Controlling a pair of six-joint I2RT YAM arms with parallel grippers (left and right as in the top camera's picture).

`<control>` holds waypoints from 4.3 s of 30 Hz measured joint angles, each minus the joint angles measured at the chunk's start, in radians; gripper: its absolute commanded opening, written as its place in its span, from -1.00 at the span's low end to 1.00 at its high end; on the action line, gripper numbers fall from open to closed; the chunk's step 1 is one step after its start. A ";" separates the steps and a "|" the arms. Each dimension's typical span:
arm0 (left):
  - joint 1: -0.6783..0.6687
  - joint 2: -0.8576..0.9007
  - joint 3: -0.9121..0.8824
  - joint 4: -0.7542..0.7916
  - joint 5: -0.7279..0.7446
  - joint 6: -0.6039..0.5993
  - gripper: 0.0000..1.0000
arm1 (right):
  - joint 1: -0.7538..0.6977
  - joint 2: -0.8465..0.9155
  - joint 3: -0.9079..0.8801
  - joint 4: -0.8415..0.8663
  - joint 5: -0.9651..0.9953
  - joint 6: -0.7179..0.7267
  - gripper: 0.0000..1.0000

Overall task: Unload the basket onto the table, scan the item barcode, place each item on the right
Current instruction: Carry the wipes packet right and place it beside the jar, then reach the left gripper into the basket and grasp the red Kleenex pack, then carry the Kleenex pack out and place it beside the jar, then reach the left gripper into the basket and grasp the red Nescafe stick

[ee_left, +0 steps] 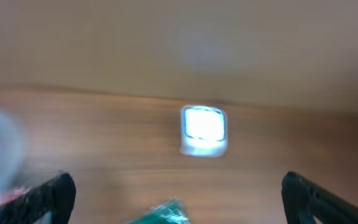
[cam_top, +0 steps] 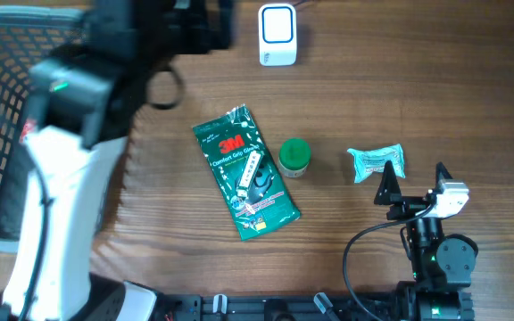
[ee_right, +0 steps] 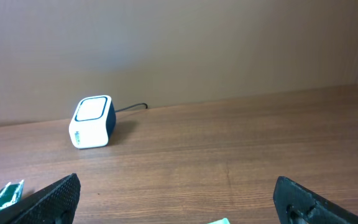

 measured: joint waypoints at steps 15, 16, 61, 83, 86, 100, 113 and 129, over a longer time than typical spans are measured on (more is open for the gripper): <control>0.747 0.083 -0.687 0.219 -0.234 -0.635 0.87 | 0.000 0.000 0.000 0.000 0.000 0.000 0.99; 0.773 0.086 -0.753 0.290 -0.220 -0.638 0.87 | 0.000 0.000 0.000 0.000 0.000 0.000 1.00; 0.831 -0.163 -1.107 0.904 -0.233 -0.557 -0.92 | 0.000 0.000 0.000 0.000 0.000 0.000 0.99; -0.281 -0.019 -1.109 0.932 0.497 -0.161 -0.92 | 0.001 0.000 0.000 0.000 0.000 0.000 0.99; -0.393 0.097 -1.110 1.069 0.468 -0.087 -0.92 | 0.001 0.000 0.000 0.000 0.000 0.000 0.99; -0.470 0.199 -1.100 1.091 0.385 -0.063 0.33 | 0.001 0.000 0.000 0.000 0.000 0.000 0.99; -0.249 -0.650 -1.063 0.786 -0.390 -0.049 1.00 | 0.001 0.000 0.000 0.000 0.000 0.000 0.99; 0.814 -0.369 -1.054 0.789 -0.381 -0.333 1.00 | 0.001 0.000 0.000 0.000 0.000 0.000 1.00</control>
